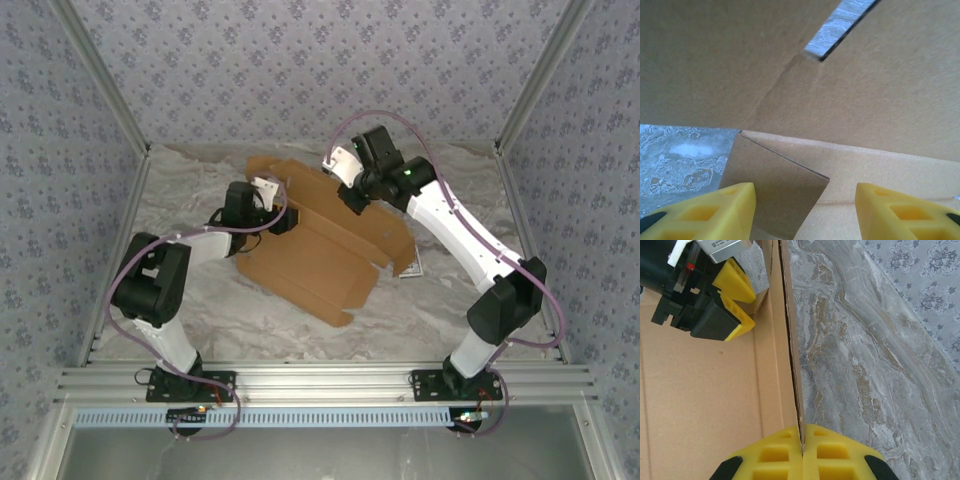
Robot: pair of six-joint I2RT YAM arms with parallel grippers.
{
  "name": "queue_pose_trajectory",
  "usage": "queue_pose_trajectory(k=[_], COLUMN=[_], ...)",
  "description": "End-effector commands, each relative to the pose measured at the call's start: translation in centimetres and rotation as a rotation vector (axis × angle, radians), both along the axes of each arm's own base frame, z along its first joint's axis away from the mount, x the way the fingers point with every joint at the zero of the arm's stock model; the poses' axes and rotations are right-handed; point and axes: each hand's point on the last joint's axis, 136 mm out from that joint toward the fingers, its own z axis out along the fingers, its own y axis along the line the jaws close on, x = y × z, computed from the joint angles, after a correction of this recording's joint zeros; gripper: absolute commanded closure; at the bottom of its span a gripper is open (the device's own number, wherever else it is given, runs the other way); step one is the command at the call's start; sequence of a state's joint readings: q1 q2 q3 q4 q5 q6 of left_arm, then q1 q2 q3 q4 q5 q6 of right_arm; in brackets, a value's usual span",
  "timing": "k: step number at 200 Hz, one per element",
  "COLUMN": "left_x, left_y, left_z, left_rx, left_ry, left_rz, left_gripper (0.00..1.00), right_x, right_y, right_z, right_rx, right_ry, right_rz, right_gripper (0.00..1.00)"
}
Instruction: Fold the paper box
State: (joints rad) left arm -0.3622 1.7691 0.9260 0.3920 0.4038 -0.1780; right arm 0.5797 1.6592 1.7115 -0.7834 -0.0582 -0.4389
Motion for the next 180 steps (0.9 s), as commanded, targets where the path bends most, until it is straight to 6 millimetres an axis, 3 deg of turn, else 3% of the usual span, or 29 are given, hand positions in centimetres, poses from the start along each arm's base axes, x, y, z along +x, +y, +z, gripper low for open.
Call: queue_pose_trajectory(k=[1, 104, 148, 180], left_x=[0.1, -2.7, -4.0, -4.2], left_y=[-0.9, -0.1, 2.0, 5.1], left_z=[-0.3, 2.3, 2.5, 2.6], left_rx=[-0.031, -0.085, -0.048, -0.024], left_ry=[0.01, -0.007, -0.008, 0.007], left_rz=[-0.014, -0.008, 0.074, 0.21], left_gripper=[0.45, 0.42, 0.39, 0.38], right_x=[0.4, 3.3, 4.5, 4.8], right_y=[1.7, -1.2, -1.8, -1.7], right_z=[1.6, -0.6, -1.3, -1.7], right_rx=[0.106, -0.057, -0.144, -0.206], right_ry=[-0.021, -0.079, -0.115, -0.145], right_rz=[0.028, -0.11, -0.136, -0.095], right_gripper=[1.0, 1.0, 1.0, 1.0])
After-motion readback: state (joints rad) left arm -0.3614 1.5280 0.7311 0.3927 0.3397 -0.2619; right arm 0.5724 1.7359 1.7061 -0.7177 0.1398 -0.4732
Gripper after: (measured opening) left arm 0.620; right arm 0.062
